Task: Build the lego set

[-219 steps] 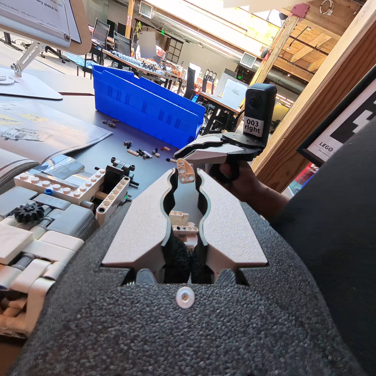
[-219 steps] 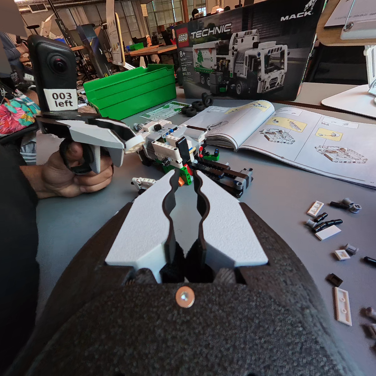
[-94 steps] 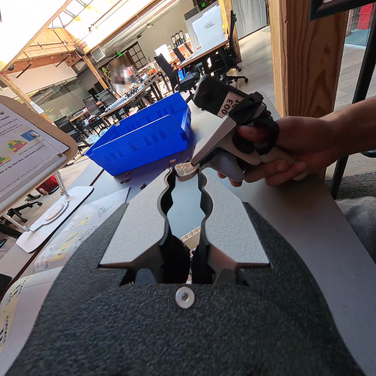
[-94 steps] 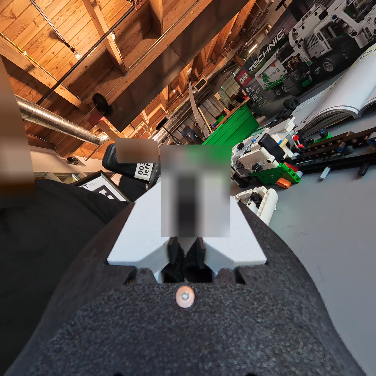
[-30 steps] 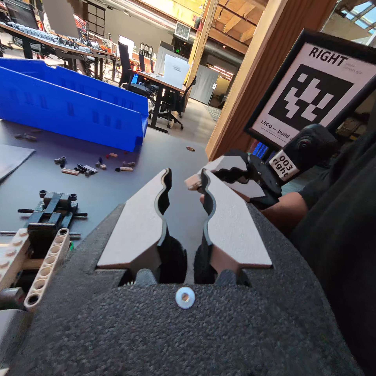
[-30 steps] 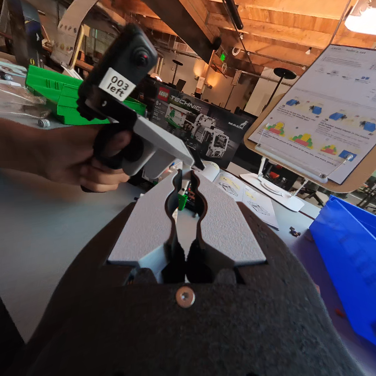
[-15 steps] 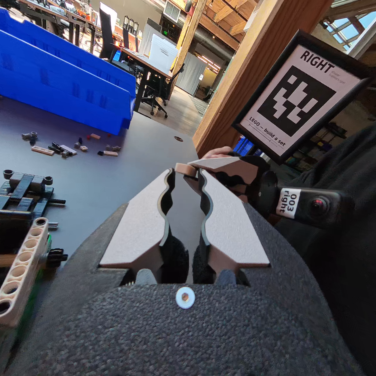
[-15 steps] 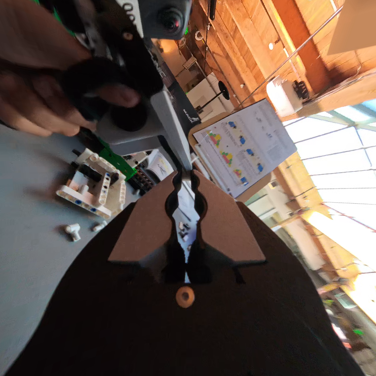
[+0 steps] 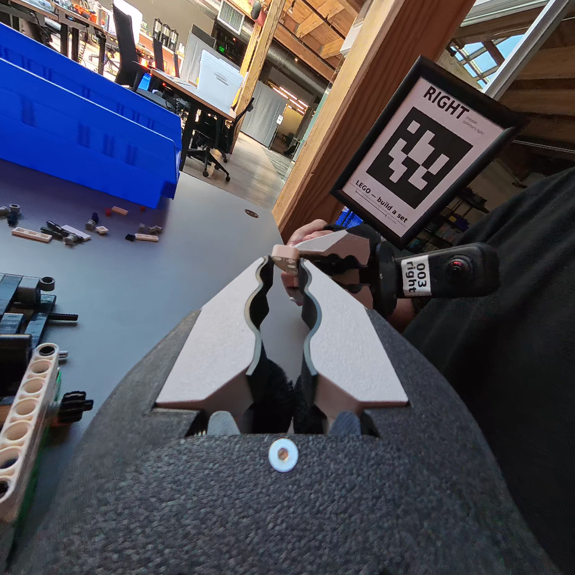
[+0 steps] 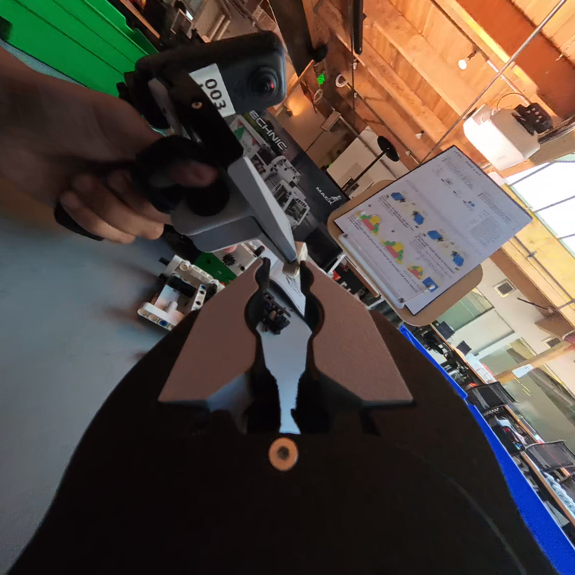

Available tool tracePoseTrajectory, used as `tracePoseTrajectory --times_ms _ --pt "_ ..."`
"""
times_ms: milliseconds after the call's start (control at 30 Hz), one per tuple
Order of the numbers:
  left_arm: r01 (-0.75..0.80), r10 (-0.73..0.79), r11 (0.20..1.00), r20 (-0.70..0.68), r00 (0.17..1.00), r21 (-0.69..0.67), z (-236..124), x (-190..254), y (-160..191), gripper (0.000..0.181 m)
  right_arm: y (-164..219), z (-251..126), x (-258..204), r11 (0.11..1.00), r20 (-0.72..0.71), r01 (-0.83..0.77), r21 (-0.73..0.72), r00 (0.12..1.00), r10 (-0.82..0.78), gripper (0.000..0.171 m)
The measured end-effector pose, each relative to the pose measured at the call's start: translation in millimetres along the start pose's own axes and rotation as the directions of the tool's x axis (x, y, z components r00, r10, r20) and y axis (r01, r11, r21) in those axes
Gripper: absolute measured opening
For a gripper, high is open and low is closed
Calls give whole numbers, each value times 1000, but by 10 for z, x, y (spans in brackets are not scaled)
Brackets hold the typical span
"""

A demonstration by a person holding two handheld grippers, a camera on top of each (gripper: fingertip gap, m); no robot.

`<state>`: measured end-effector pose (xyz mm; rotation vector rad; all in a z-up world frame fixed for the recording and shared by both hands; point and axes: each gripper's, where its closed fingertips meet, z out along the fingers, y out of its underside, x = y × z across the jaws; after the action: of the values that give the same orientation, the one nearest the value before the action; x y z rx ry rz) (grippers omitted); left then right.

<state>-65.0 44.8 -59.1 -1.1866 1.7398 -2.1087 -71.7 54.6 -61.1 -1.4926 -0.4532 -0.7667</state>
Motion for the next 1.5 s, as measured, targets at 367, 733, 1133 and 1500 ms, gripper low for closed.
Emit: tracePoseTrajectory --times_ms 367,733,1133,1500 --pt "87 -80 995 -164 983 38 -82 151 -112 14 -138 -188 51 956 235 -274 105 941 244 31" --pt "73 -187 972 -552 813 -223 1 1013 300 14 -567 -690 -68 486 864 -831 -270 13 503 40" --pt "134 -342 919 -578 741 -372 -27 1072 479 14 -592 -888 -338 805 935 -583 -112 213 285 26" --pt "61 -305 906 -544 782 -420 2 1073 621 14 -494 -917 -462 982 989 -113 -149 -31 146 15"
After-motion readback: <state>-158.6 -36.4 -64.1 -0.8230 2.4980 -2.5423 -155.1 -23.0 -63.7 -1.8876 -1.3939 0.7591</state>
